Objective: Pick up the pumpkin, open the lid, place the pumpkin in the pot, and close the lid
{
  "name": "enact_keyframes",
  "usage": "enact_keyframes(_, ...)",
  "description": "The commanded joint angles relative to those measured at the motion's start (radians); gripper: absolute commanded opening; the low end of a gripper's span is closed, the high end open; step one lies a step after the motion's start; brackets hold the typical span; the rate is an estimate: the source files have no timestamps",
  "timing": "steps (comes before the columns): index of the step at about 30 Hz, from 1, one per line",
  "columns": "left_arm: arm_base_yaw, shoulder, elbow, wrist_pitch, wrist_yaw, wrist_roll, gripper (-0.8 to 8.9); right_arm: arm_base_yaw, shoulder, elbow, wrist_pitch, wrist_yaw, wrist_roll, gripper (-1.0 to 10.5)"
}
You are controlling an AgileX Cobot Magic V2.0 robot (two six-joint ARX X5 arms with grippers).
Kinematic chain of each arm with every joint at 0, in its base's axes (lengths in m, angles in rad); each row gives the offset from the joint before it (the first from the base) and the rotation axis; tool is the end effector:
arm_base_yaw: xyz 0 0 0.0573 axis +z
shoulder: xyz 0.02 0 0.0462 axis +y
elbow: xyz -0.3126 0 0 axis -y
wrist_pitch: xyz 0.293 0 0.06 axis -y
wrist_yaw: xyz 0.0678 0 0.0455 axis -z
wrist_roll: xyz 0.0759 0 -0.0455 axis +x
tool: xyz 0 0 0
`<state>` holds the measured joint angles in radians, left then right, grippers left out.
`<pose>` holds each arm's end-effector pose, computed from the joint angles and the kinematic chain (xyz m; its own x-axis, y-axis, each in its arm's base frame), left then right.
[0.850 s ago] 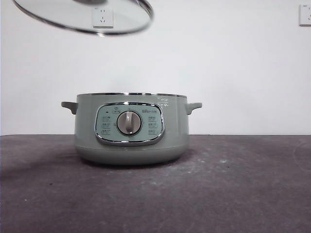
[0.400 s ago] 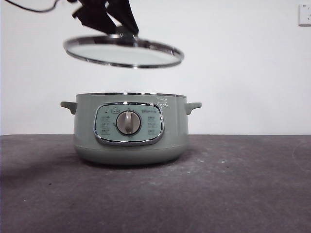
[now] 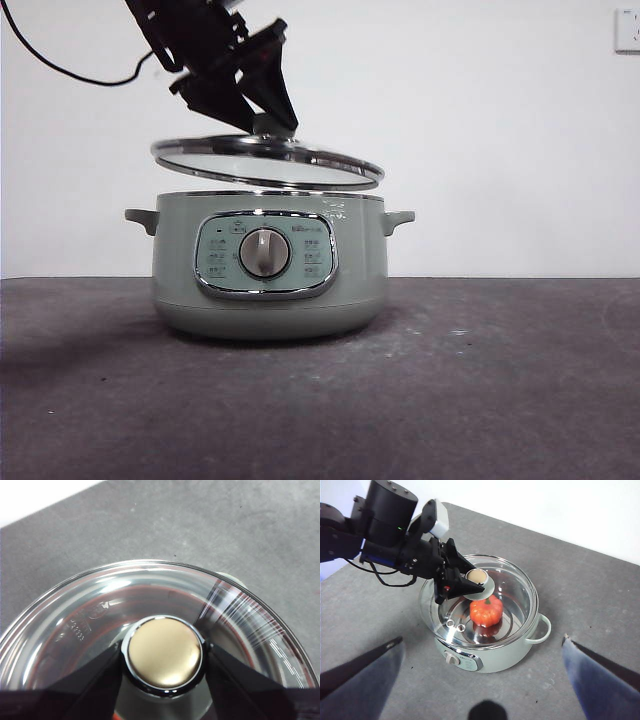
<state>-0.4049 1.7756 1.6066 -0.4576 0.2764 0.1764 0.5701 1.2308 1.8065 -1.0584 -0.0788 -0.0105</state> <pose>0.4482 -0.2146 0.3369 0.6088 -0.5578 -0.5641 0.6677 0.7443 -0.0154 0.2122 0.1432 0.5415 0.7009 0.5428 -0.4627 -0.6008 0.7989 0.0272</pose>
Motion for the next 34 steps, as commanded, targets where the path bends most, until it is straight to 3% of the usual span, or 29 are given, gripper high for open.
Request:
enact_keyframes(1,-0.002,-0.002,0.017,0.046,0.002,0.013,-0.08,0.002,-0.002,0.001,0.001,-0.002,0.003,6.9)
enact_keyframes(24,0.001,0.063,0.017,0.068,-0.014,0.015,-0.08,0.002,-0.004,0.001,-0.026,-0.002,0.001,6.9)
enact_keyframes(30,0.001,0.063,0.017,0.015,-0.014,0.015,-0.06,0.002,-0.004,0.001,-0.029,-0.002,0.001,6.9)
enact_keyframes(32,0.001,0.063,0.017,0.004,-0.015,0.014,0.29,0.002,-0.004,0.001,-0.032,-0.002,0.001,6.9)
enact_keyframes(34,0.001,0.063,0.017,0.001,-0.015,0.011,1.82,0.002,-0.004,0.001,-0.042,-0.002,0.001,6.9)
